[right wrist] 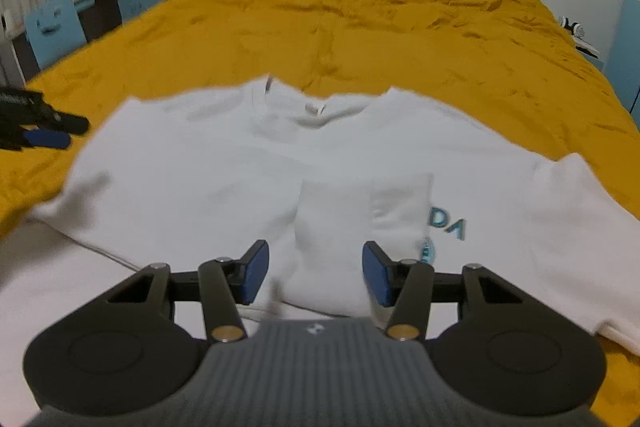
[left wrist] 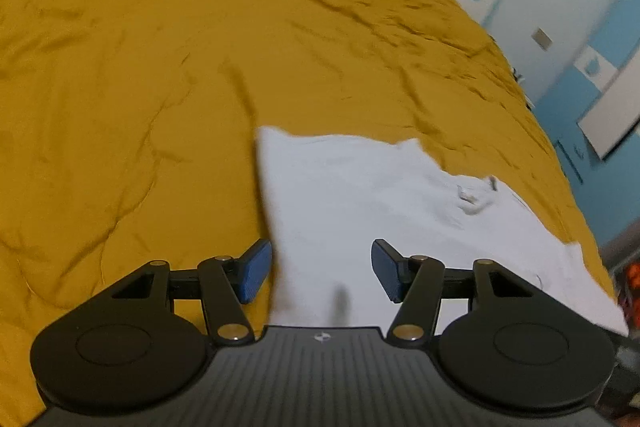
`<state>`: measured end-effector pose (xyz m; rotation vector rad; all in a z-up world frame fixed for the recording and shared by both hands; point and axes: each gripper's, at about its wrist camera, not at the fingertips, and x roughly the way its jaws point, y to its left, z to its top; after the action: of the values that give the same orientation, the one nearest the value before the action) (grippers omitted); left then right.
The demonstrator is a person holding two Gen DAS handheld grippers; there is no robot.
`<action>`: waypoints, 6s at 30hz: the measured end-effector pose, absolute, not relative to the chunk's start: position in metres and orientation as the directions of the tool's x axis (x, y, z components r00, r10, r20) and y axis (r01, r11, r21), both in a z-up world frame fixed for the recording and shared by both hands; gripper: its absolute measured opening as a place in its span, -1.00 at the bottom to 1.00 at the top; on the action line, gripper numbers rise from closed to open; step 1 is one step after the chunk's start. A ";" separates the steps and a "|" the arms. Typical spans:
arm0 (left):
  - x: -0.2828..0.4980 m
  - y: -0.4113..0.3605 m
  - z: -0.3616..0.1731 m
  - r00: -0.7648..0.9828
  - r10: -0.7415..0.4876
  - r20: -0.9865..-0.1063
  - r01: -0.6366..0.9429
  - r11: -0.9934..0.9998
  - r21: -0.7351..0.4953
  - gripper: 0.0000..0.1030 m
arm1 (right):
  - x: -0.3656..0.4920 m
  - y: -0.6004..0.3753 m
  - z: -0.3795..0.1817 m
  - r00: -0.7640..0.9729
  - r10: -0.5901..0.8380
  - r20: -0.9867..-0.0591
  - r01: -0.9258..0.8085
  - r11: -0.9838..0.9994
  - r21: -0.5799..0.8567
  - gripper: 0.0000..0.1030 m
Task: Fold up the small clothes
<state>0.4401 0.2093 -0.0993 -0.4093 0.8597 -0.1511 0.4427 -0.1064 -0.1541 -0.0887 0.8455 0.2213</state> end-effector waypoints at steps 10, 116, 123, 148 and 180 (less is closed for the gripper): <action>0.452 0.218 -0.132 0.651 -0.336 -0.681 -0.039 0.881 -0.472 -0.82 | 0.438 -0.142 -0.137 0.690 0.157 -0.707 -0.182 0.983 0.041 -1.00; 0.371 0.143 -0.037 0.702 -0.014 -0.712 -0.072 0.993 -0.090 0.52 | 0.365 -0.453 0.123 0.954 -0.016 -0.299 0.161 0.869 0.467 -0.97; 0.358 0.186 -0.031 0.728 -0.032 -0.685 -0.105 0.982 -0.158 0.52 | 0.418 -0.292 0.178 0.951 0.192 -0.242 -0.078 0.908 0.412 -0.97; 0.365 0.259 -0.067 0.730 -0.251 -0.636 -0.058 0.904 -0.423 0.24 | 0.486 0.061 -0.129 0.585 0.510 -0.631 -0.160 0.835 0.527 -0.90; 0.429 0.181 -0.114 0.648 -0.279 -0.708 0.007 0.932 -0.361 -1.00 | 0.352 -0.251 -0.148 0.646 -0.029 -0.763 -0.079 0.991 -0.105 -0.23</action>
<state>0.4286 0.1808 -0.1139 -0.3434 0.8539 -0.1660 0.3522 -0.2510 -0.1477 -0.1330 0.8692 0.0288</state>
